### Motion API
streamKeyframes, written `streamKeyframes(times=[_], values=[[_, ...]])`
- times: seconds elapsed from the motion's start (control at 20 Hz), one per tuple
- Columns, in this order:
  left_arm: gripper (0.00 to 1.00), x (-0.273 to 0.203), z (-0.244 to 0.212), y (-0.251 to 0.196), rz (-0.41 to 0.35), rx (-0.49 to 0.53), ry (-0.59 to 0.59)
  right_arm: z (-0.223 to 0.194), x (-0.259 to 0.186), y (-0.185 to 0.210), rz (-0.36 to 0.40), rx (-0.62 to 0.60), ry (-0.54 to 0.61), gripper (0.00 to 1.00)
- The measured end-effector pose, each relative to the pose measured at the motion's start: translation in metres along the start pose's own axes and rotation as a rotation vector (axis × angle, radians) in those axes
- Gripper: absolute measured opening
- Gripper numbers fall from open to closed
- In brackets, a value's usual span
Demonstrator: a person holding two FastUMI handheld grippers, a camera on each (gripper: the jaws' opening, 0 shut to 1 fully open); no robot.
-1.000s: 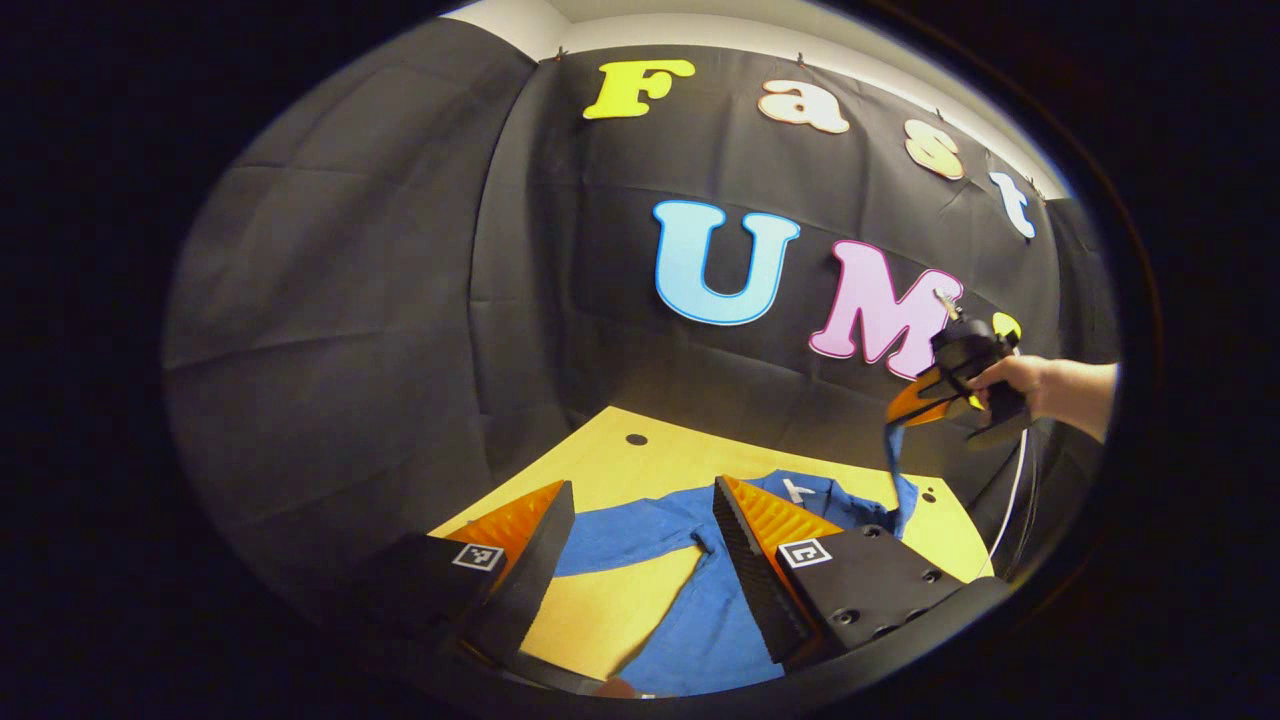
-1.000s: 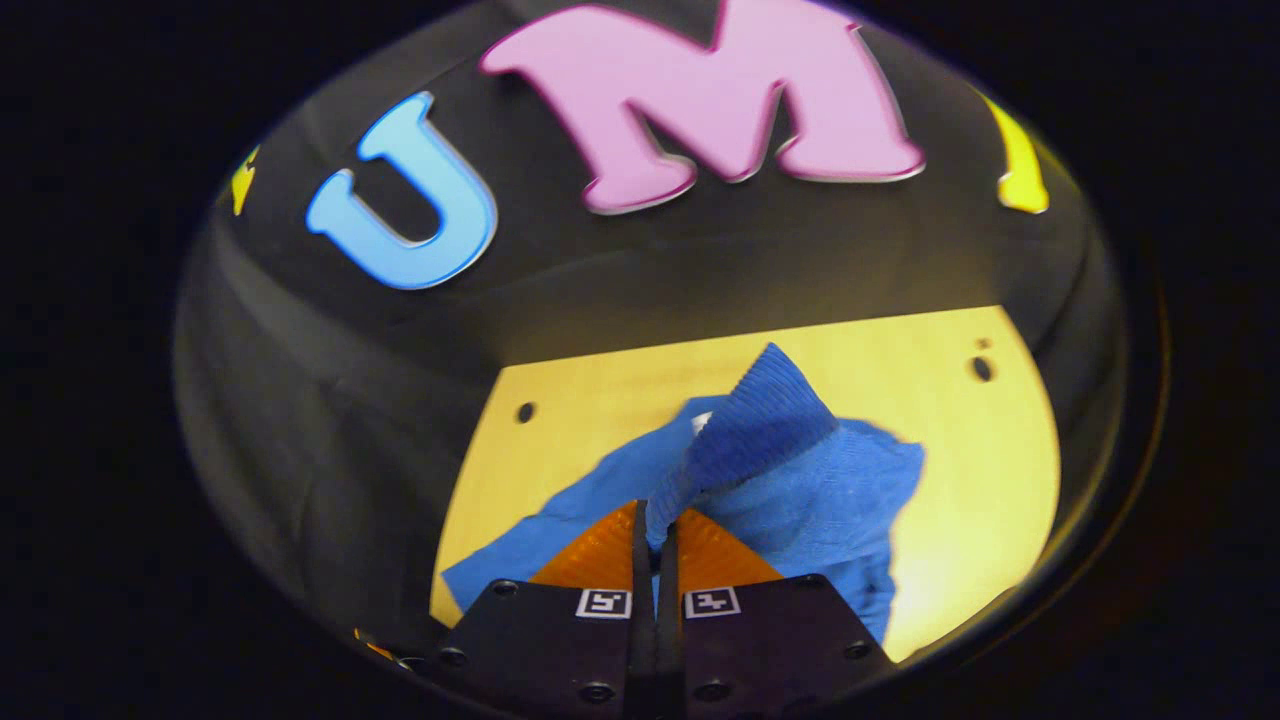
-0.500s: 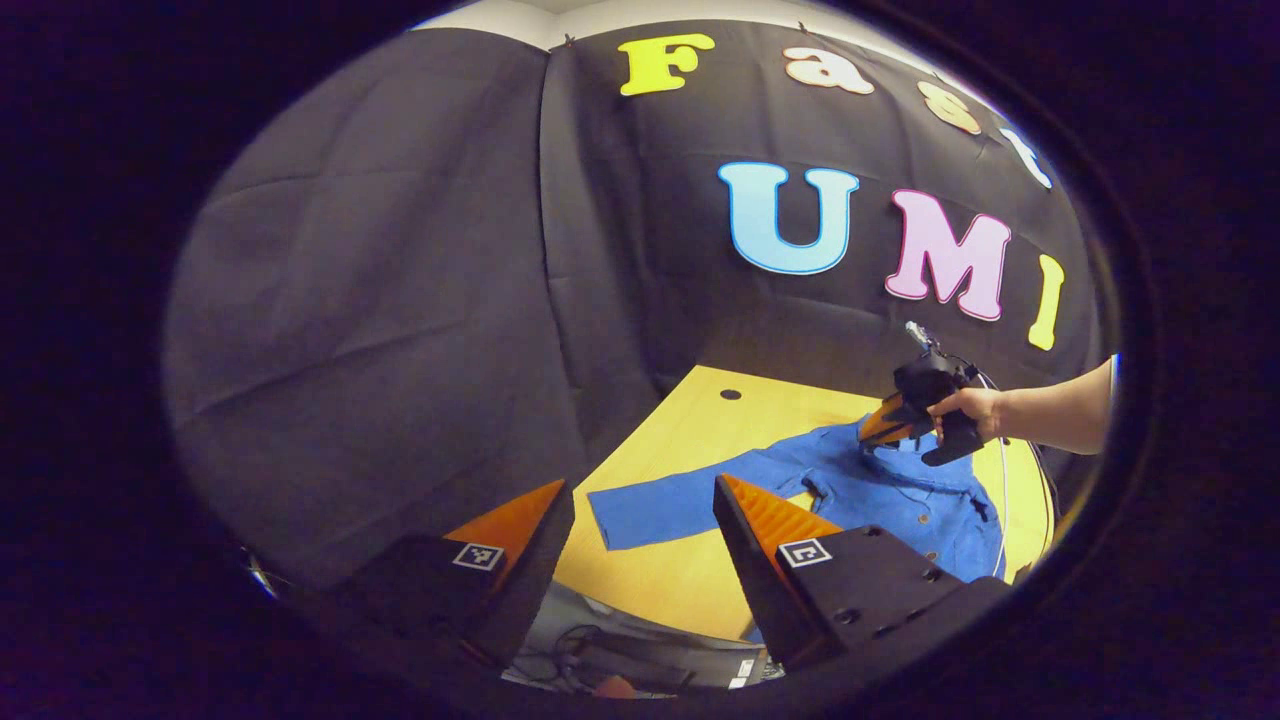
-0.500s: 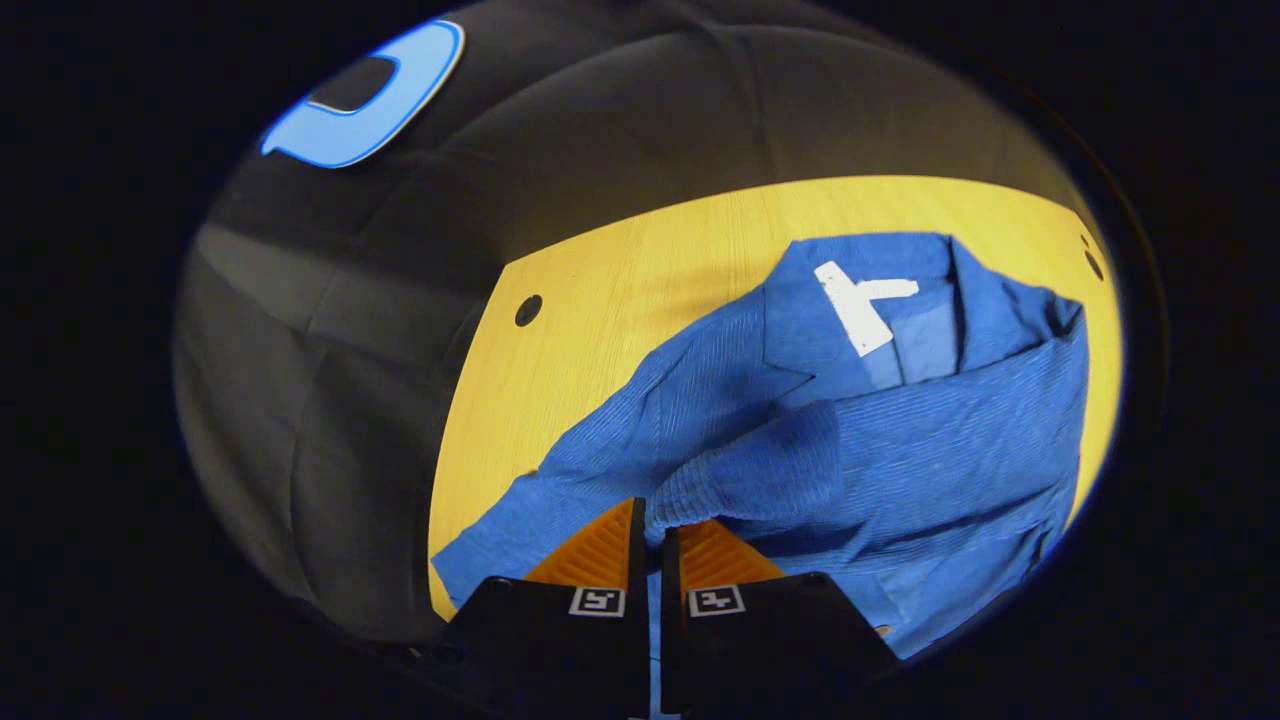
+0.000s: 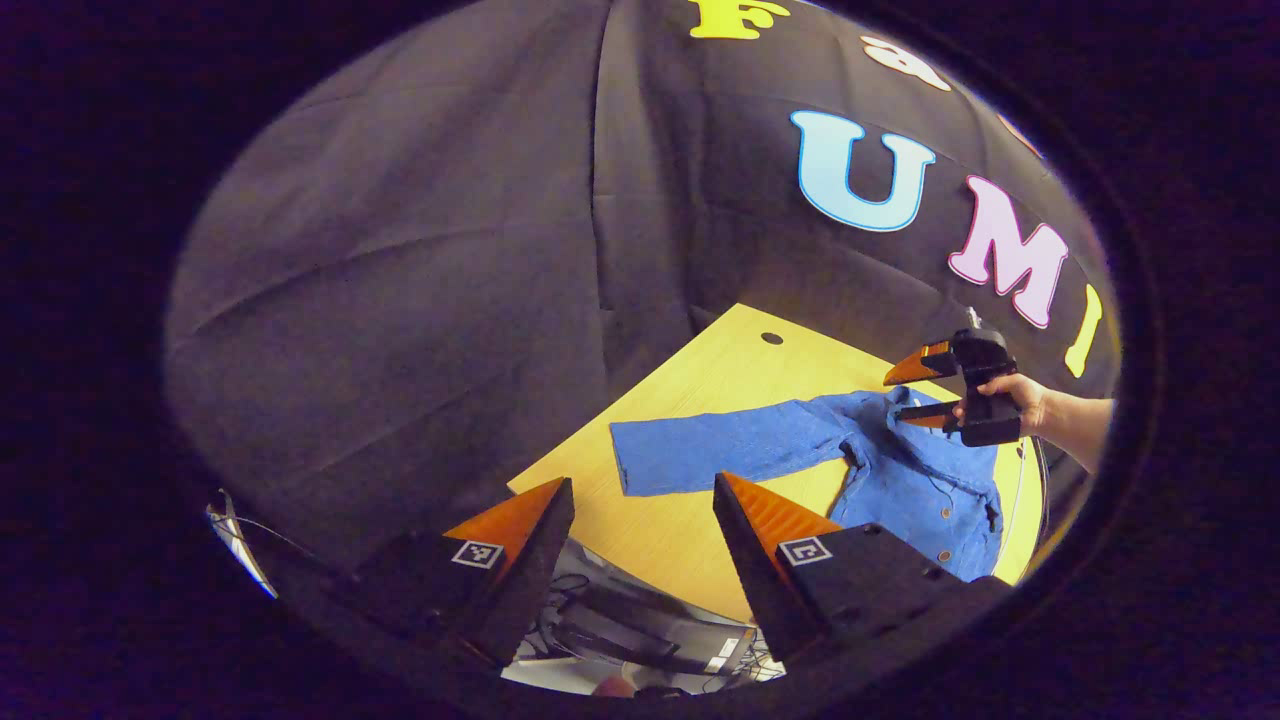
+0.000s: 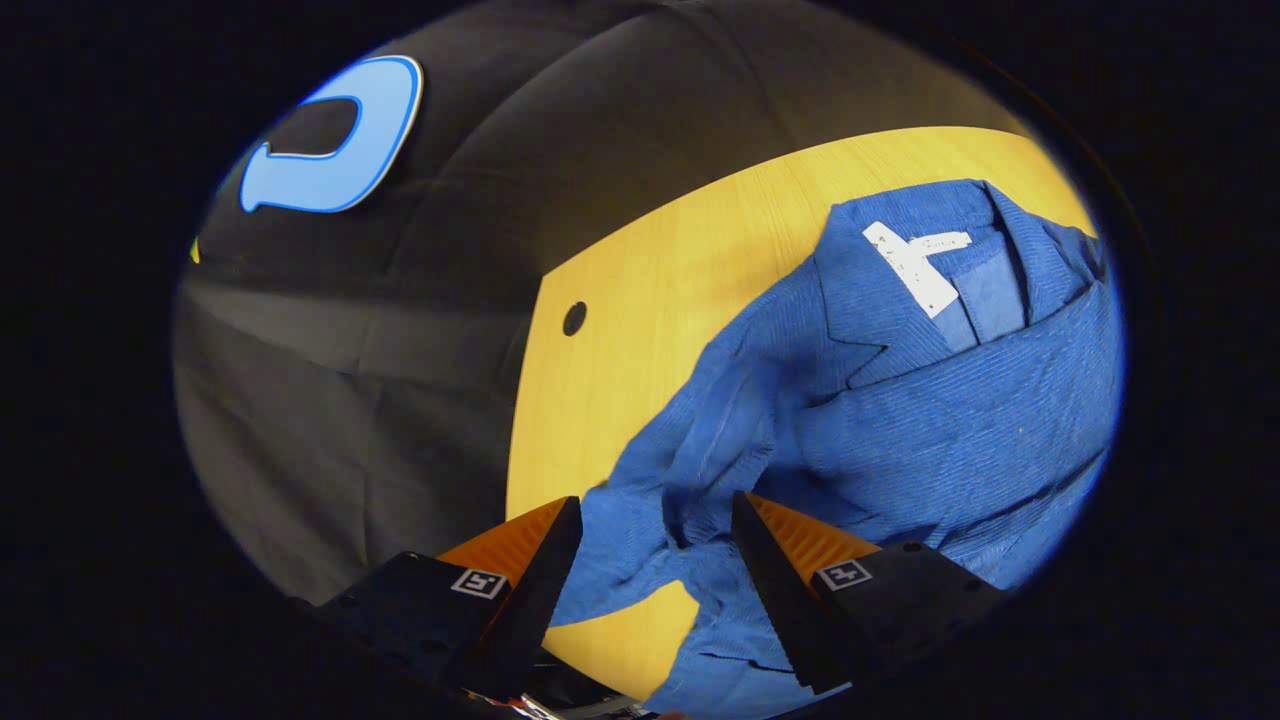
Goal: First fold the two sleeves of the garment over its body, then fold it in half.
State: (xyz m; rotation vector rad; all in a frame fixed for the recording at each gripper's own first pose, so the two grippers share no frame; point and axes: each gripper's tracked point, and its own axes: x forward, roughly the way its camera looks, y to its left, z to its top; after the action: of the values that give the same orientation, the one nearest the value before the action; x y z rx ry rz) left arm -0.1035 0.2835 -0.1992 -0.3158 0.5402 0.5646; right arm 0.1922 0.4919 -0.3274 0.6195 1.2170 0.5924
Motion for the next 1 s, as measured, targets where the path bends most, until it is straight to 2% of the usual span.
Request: streamKeyframes(times=[0.1, 0.25, 0.4, 0.55, 0.7, 0.85, 1.0], values=[[0.82, 0.006, 0.004, -0.010, -0.010, -0.001, -0.008, 0.007, -0.010, 0.012, 0.047, 0.019, -0.008, 0.95], [0.83, 0.027, 0.011, -0.025, -0.039, 0.027, -0.012, 0.011, -0.036, 0.020, 0.063, -0.024, -0.003, 0.96], [0.83, 0.058, -0.002, -0.038, -0.098, -0.013, 0.107, 0.006, -0.077, 0.017, 0.074, -0.142, 0.006, 0.96], [0.82, 0.097, -0.011, -0.036, -0.117, -0.057, 0.243, -0.002, -0.137, 0.014, 0.082, -0.282, 0.011, 0.95], [0.83, 0.139, -0.017, -0.016, -0.040, -0.079, 0.367, -0.017, -0.195, 0.009, 0.121, -0.329, -0.002, 0.95], [0.83, 0.173, -0.025, -0.005, 0.022, -0.110, 0.463, -0.025, -0.242, -0.008, 0.160, -0.260, -0.069, 0.96], [0.83, 0.192, -0.025, 0.001, 0.032, -0.131, 0.549, -0.034, -0.275, -0.057, 0.092, -0.209, -0.094, 0.96]])
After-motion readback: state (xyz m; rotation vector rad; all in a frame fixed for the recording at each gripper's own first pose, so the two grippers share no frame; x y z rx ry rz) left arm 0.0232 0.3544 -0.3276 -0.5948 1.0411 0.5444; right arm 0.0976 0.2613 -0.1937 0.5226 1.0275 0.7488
